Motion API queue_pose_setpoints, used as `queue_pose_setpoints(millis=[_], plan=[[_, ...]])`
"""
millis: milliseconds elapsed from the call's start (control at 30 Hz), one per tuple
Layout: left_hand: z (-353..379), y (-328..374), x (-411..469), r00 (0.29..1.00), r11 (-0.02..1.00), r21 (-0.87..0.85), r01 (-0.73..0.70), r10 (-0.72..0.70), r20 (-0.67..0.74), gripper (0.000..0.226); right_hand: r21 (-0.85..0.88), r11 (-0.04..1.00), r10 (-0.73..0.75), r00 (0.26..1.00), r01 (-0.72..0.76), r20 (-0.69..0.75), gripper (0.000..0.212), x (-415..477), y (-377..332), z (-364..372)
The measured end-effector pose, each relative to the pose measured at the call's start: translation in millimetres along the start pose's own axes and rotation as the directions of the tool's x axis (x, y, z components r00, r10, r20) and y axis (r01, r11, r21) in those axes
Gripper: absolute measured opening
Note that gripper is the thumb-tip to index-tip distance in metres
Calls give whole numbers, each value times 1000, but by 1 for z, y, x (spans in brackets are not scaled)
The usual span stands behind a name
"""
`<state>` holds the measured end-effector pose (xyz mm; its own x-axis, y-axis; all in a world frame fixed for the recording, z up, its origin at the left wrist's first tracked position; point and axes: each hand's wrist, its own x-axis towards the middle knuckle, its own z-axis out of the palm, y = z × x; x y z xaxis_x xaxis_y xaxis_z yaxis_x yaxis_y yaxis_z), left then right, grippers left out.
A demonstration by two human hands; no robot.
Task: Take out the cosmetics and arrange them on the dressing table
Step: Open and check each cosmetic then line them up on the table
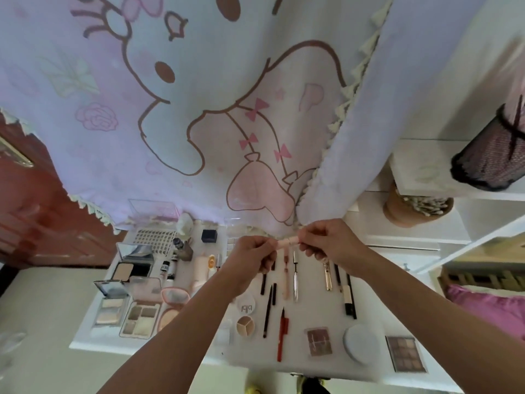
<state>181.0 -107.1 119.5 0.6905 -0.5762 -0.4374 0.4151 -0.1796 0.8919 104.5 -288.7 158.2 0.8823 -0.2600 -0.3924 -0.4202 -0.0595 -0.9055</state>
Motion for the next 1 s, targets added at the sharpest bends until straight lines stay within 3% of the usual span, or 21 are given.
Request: queue_pose_setpoints(millis=[133, 233, 467, 667, 900, 1000], plan=[[-3, -1, -8, 999, 998, 50, -40, 38, 35, 19, -5, 999, 33, 999, -32, 18, 13, -11, 0, 2], [-3, 0, -14, 996, 994, 83, -69, 64, 57, 19, -15, 997, 81, 996, -81, 22, 27, -19, 0, 3], [-3, 3, -23, 994, 992, 99, -78, 70, 85, 22, -29, 998, -62, 998, 61, -9, 10, -32, 3, 5], [-2, 5, -29, 991, 990, 94, -103, 94, 95, 24, -13, 1000, -16, 999, 16, 38, 19, -37, 1, 9], [-7, 5, -33, 995, 999, 41, 3, -7, 101, 31, -190, 969, -160, 987, 155, -11, 14, -37, 7, 18], [-10, 4, -34, 994, 1000, 23, 18, -20, 109, 32, -193, 973, -130, 991, 129, 9, 9, -37, 5, 21]])
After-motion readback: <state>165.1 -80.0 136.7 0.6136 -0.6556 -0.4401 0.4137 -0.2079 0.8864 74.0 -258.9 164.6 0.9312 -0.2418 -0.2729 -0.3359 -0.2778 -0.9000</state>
